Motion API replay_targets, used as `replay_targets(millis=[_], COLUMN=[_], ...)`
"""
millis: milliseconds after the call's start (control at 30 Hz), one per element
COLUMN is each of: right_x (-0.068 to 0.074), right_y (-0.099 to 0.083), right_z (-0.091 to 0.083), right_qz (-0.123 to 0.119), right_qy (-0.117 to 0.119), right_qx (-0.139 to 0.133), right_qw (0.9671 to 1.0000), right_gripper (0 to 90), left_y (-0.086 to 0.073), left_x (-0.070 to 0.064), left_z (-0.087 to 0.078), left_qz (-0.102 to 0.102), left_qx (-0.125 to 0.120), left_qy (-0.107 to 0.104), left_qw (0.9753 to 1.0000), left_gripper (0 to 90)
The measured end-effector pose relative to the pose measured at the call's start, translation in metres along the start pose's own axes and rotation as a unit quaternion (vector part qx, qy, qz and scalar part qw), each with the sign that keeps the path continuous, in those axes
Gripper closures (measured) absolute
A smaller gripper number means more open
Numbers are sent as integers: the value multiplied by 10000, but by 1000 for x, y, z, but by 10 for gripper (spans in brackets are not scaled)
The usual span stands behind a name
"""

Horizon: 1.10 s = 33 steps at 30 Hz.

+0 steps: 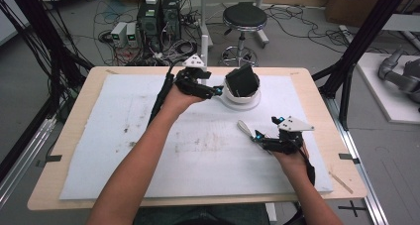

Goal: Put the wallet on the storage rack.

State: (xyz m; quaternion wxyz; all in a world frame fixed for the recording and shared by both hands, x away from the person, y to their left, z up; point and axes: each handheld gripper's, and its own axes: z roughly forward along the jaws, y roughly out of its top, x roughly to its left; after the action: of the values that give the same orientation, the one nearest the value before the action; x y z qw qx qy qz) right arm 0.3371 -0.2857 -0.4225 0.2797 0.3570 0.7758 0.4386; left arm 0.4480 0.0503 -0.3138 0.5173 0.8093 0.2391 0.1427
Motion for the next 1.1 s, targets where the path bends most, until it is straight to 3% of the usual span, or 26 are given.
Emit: replay_targets(millis=[67, 200, 300, 367, 400, 567, 800, 1100], right_x=[1, 0, 0, 1, 1, 0, 0, 2], right_y=[0, 0, 0, 0, 0, 1, 1, 1], right_z=[0, 0, 0, 2, 1, 1, 4, 6], right_qz=[-12, -3, -5, -27, -15, -7, -33, -56], right_qy=[12, -6, -4, -7, -6, -45, -38, -21], right_qx=[16, 15, 41, 65, 68, 50, 91, 114], right_qw=[10000, 10000, 10000, 10000, 10000, 10000, 9999, 9999], right_gripper=[191, 191, 191, 191, 191, 191, 191, 191], left_y=[-14, -28, -40, -49, -49, -66, -84, -110], left_x=[1, 4, 5, 4, 4, 4, 1, -3], left_z=[-14, -31, -48, -66, -66, -97, -118, -124], left_qz=[-86, -161, -287, -280, -280, -337, -353, -453], left_qx=[-66, -150, -251, -309, -309, -424, -431, -318], left_qy=[-3, 91, 254, 375, 375, 476, 567, 681], left_qw=[9999, 9997, 9989, 9984, 9984, 9974, 9968, 9961], left_gripper=[255, 250, 249, 248, 247, 241, 234, 219])
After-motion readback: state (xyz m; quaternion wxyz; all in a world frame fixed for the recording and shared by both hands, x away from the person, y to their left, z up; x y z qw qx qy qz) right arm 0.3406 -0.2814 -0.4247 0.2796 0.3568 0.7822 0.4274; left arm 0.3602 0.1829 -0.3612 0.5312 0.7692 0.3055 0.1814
